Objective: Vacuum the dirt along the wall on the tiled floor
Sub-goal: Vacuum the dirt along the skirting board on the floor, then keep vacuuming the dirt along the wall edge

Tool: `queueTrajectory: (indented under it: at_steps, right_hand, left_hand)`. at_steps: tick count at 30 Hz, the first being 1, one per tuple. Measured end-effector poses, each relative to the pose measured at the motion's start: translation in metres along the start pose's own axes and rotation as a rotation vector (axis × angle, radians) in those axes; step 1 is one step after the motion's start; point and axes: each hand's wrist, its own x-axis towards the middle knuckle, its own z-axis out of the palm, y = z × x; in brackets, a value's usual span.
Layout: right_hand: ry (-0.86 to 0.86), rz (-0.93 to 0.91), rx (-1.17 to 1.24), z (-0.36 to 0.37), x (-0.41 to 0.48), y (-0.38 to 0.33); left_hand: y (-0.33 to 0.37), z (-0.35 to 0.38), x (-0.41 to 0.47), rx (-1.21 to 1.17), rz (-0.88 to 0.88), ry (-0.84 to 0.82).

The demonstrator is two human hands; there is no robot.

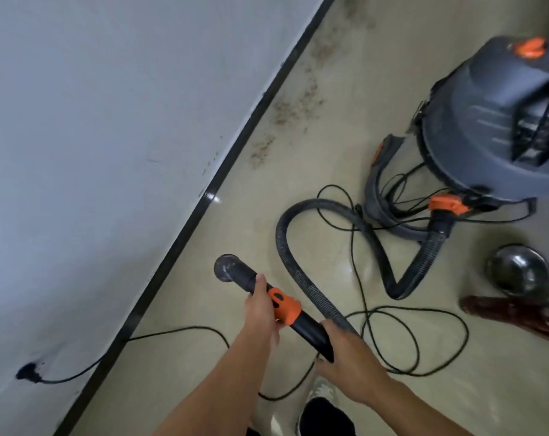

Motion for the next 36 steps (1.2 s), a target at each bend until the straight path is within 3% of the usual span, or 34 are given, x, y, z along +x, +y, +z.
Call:
queueTrajectory:
  at_steps: [5,11,17,23,30,36]
  right_hand:
    - [0.169,0.024,0.165,-0.087,-0.004,0.009]
    - [0.672,0.198,0.114,-0.202,0.024,0.046]
    - [1.094,0.453,0.005,-0.342,0.052,0.072]
    - [1.037,0.742,0.354,-0.406,0.097,0.094]
    - [1.249,0.760,0.419,-0.417,0.127,0.116]
    - [1.247,0.791,0.417,-0.482,0.164,0.120]
  left_hand:
    - [0.047,0.069,-0.046,-0.019,0.182,-0.008]
    - [0.091,0.147,-0.059,0.178,0.295,-0.150]
    - [0.128,0.258,-0.072,0.504,0.345,-0.410]
    - [0.176,0.317,-0.063,0.710,0.372,-0.519]
    - [0.204,0.376,-0.039,0.858,0.428,-0.574]
    - [0.203,0.431,-0.039,0.890,0.375,-0.601]
